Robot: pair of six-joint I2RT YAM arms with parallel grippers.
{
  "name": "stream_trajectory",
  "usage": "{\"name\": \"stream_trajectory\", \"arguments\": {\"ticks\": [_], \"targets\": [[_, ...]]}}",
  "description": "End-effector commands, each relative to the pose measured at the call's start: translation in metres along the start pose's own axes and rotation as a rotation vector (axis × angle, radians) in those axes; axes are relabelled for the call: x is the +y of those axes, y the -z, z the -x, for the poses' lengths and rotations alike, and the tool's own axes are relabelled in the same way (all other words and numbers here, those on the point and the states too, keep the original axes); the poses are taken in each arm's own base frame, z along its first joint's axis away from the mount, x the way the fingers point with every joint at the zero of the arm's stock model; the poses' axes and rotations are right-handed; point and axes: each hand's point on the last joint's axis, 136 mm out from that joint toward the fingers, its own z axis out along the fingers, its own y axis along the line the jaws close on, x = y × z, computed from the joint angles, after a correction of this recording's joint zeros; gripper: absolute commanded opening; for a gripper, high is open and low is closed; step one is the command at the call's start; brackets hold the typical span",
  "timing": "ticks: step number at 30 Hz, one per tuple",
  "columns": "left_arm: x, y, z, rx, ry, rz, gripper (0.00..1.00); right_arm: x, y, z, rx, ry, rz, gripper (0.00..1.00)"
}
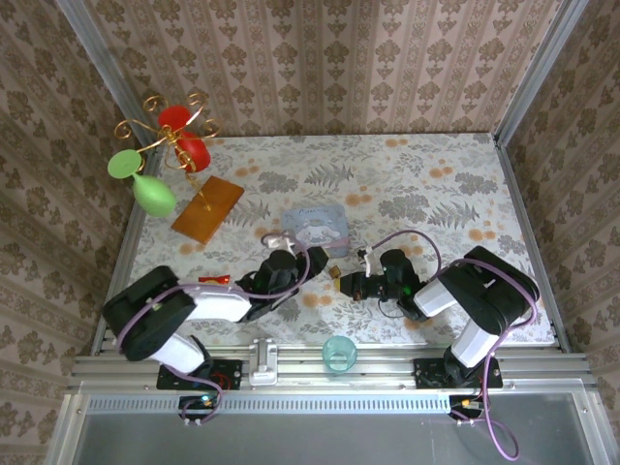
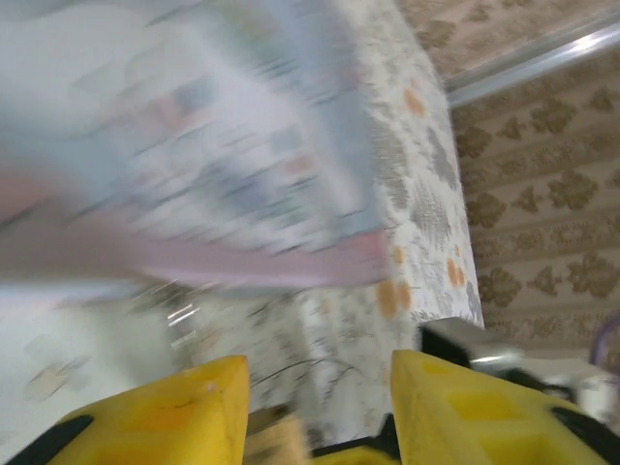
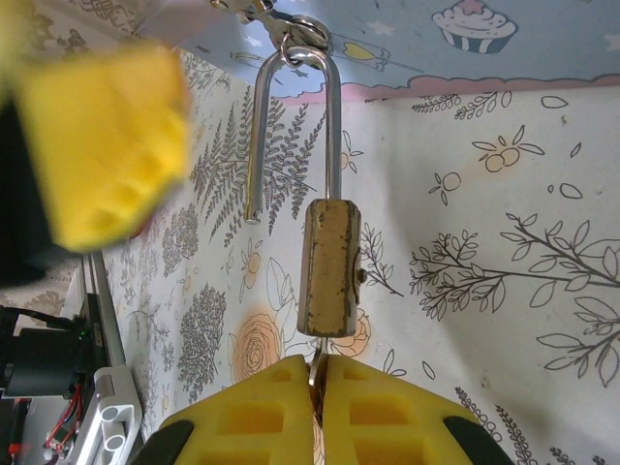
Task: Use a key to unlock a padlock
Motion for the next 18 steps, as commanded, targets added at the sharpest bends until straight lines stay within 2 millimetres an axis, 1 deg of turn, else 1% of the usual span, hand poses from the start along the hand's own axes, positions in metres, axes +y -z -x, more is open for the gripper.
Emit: {"name": "stream_trajectory", "arguments": {"ticks": [1,2,5,8,12,15,18], "targets": [[0.019,0.003,-0.004,0.089,-0.266,0.163,0.45,-0.006,0.004,-0.005,0.014,-0.040,-0.022,0.09],[0.021,0.002,-0.004,0.104,-0.293,0.179,0.46,-0.006,0.004,-0.006,0.017,-0.047,-0.022,0.10],[0.027,-0.006,-0.013,0.186,-0.360,0.209,0.45,-0.007,0.003,-0.007,0.015,-0.051,-0.017,0.10],[0.033,-0.011,-0.021,0.227,-0.364,0.215,0.39,-0.005,0.002,-0.006,0.013,-0.055,-0.007,0.10],[0.045,-0.013,-0.027,0.249,-0.381,0.244,0.31,-0.004,0.002,-0.005,0.014,-0.057,-0.004,0.10],[0.056,-0.016,-0.035,0.295,-0.421,0.282,0.31,-0.004,0.002,-0.006,0.013,-0.054,-0.003,0.10],[0.068,-0.016,-0.038,0.305,-0.393,0.295,0.28,-0.004,0.003,-0.006,0.015,-0.054,-0.003,0.10]]}}
